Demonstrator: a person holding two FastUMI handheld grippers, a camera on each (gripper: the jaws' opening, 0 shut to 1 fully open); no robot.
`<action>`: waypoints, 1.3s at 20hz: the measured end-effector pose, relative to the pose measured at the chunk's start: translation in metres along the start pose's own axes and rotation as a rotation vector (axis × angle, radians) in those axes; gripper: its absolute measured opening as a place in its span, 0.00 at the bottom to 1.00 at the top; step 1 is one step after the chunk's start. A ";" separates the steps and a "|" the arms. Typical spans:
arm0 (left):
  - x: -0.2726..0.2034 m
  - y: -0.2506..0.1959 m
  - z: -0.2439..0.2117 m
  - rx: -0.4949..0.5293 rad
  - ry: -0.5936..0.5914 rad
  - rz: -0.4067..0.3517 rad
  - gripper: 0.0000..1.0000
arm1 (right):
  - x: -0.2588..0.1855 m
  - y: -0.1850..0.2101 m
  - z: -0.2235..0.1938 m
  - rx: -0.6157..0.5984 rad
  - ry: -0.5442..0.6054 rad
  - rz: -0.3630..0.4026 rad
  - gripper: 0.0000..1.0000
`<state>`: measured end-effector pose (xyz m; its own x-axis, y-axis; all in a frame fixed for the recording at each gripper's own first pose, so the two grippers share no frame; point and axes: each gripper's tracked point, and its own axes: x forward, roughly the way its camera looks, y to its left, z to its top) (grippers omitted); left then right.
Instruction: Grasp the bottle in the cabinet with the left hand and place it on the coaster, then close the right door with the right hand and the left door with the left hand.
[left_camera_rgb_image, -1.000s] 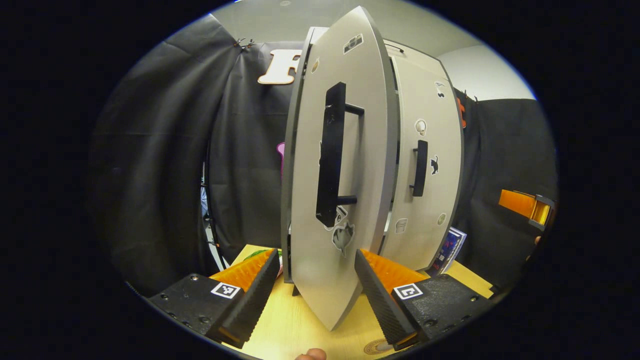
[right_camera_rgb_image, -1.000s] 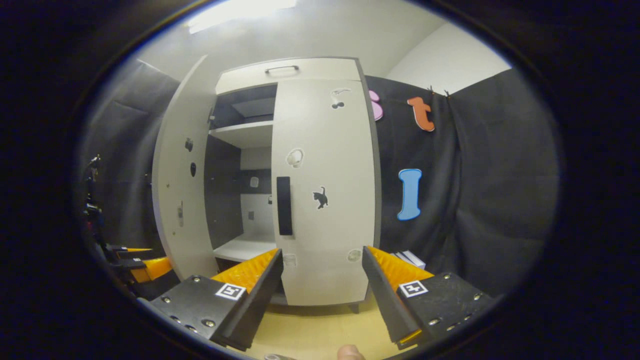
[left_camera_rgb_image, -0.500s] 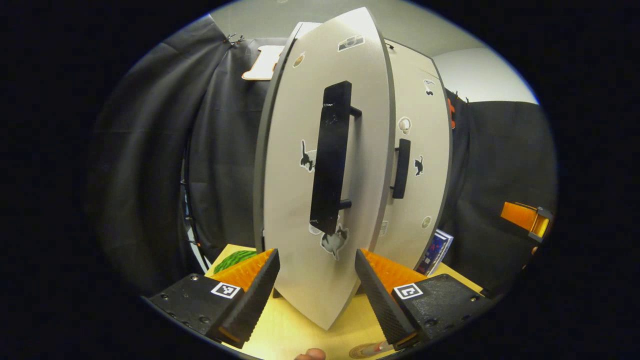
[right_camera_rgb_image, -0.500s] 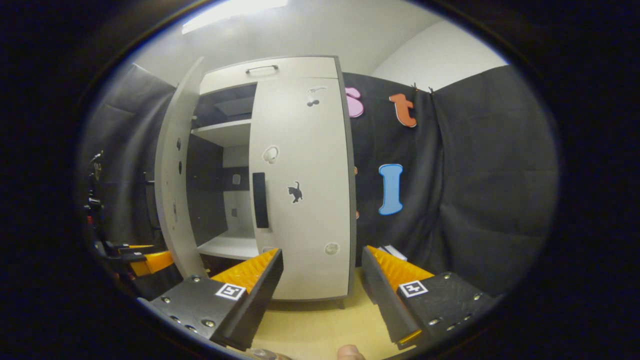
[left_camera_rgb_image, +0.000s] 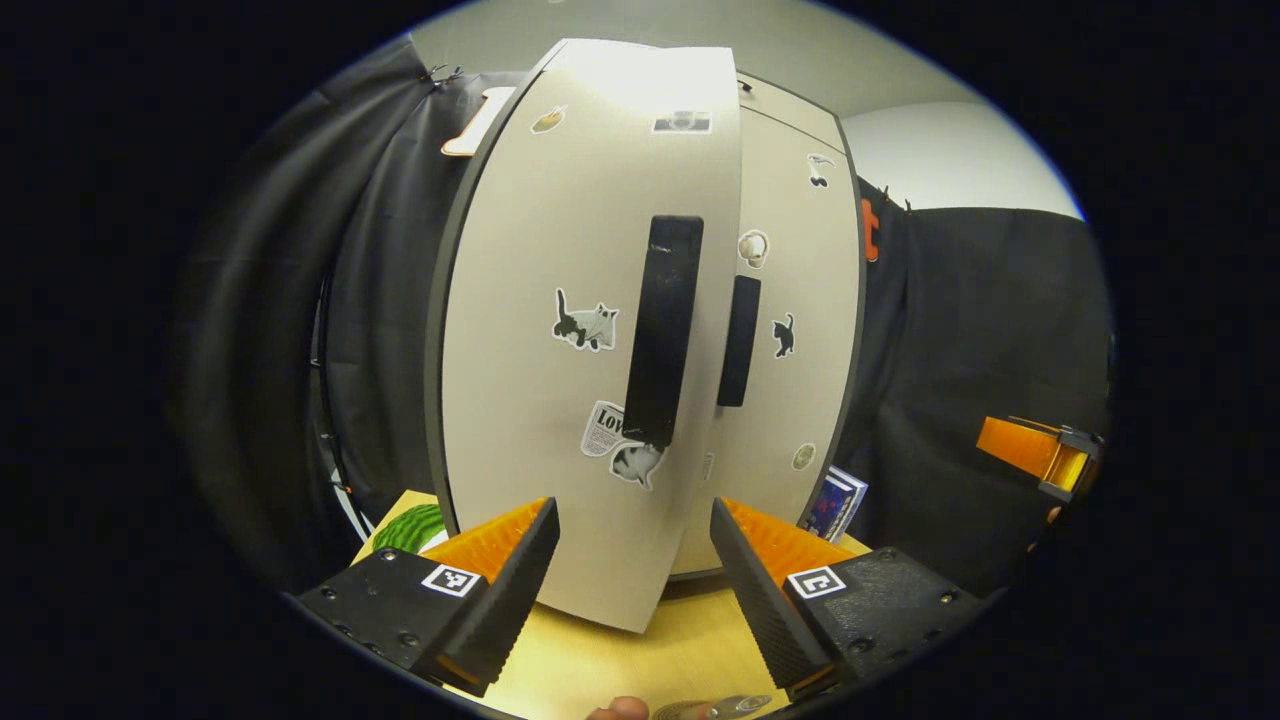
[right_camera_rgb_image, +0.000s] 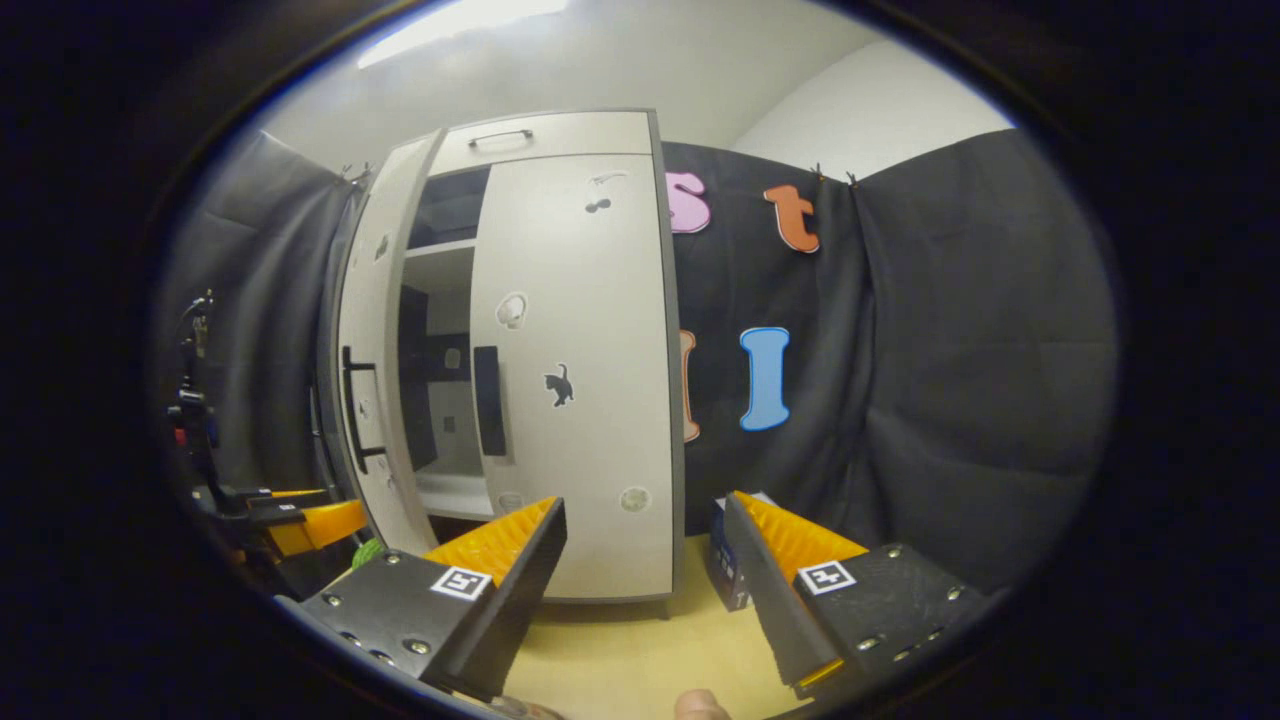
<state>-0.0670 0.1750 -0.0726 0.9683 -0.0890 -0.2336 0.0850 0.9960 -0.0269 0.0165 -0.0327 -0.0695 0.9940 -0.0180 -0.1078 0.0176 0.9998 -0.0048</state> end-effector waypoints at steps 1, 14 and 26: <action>0.001 -0.001 0.001 0.000 -0.001 0.003 0.96 | 0.001 -0.001 0.001 0.000 -0.002 0.003 0.96; 0.002 -0.001 0.002 -0.014 -0.002 0.040 0.96 | 0.014 0.000 -0.005 -0.002 0.010 0.044 0.96; 0.011 -0.005 0.013 -0.015 -0.013 0.051 0.96 | 0.028 -0.001 0.001 0.000 0.001 0.055 0.96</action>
<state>-0.0538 0.1693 -0.0623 0.9742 -0.0375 -0.2226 0.0318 0.9991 -0.0293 0.0448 -0.0341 -0.0720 0.9934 0.0367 -0.1090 -0.0368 0.9993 0.0016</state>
